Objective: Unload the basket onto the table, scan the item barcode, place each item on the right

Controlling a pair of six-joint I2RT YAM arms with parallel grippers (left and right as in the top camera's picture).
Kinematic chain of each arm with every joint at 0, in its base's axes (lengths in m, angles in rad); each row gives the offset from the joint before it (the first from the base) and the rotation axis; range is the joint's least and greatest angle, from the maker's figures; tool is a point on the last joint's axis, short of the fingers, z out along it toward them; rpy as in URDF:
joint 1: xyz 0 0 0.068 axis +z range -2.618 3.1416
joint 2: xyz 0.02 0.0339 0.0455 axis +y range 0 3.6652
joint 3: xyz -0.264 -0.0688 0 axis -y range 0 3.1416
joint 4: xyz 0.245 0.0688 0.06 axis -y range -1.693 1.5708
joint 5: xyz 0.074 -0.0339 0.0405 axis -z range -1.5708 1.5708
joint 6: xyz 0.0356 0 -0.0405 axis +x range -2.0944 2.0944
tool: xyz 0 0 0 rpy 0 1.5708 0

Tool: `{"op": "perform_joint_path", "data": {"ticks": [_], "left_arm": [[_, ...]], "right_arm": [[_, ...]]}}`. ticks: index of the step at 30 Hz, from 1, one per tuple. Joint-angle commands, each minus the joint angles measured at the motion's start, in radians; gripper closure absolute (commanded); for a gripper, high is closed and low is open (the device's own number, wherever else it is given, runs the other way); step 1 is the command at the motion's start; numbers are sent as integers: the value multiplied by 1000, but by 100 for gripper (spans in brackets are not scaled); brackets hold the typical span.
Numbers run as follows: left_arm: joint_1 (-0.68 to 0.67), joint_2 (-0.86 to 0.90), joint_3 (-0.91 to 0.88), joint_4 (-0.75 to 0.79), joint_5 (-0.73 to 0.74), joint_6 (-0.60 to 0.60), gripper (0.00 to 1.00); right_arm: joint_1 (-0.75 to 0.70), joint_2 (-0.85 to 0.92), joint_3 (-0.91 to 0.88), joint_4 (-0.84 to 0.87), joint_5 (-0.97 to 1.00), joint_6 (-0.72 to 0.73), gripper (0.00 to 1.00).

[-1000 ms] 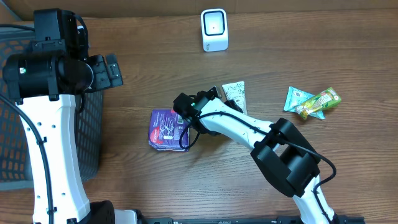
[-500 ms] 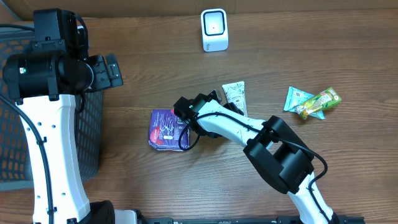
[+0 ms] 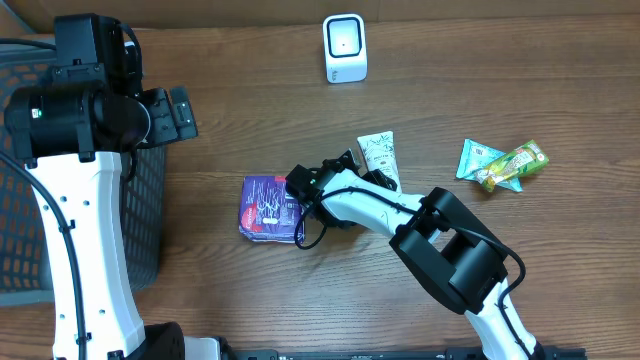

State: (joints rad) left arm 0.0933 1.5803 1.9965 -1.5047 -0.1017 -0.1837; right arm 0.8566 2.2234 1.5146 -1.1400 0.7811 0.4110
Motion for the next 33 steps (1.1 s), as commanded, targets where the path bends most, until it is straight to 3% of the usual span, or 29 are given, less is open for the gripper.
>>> {"op": "perform_joint_path", "data": {"ticks": [1,5,8,15,25,33], "left_arm": [[-2,-4,21,-2,5,-3,1],[-2,-4,21,-2,5,-3,1],[-2,-4,21,-2,5,-3,0],[-2,-4,21,-2,5,-3,1],[-2,-4,21,-2,5,-3,0],[-2,-4,21,-2,5,-3,1]], "right_arm": [[-2,29,-56,10,-87,5,47],[-2,29,-56,14,-87,5,57],[-2,29,-56,15,-87,5,78],[0,28,-35,-16,-136,10,96],[-71,-108,105,-36,-463,0,96],[-230,-315,116,79,-1061,-140,96]]}}
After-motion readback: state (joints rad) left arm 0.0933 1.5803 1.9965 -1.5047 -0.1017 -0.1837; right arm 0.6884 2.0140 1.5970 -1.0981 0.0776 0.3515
